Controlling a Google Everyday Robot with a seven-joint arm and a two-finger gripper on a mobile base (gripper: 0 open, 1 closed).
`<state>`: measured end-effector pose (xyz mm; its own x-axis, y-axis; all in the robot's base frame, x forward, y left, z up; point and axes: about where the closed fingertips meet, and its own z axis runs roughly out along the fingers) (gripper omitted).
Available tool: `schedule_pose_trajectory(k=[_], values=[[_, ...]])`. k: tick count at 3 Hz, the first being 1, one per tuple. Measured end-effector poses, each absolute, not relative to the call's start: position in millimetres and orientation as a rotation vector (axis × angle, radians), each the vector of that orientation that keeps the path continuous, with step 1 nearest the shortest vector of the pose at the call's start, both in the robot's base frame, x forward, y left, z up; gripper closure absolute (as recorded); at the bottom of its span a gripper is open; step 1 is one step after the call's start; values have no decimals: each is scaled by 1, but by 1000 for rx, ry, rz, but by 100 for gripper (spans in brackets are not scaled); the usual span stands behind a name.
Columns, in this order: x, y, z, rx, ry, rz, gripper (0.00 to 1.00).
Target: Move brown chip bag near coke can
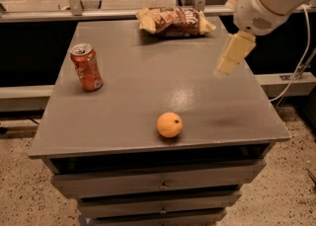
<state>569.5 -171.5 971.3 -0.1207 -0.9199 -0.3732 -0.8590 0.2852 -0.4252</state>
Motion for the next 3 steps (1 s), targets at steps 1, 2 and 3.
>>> schedule_pose_trajectory(k=[1, 2, 3], values=[[628, -161, 983, -1485, 1897, -84, 0], [628, -161, 983, -1485, 1897, -84, 0], [644, -153, 976, -1429, 1880, -61, 0]])
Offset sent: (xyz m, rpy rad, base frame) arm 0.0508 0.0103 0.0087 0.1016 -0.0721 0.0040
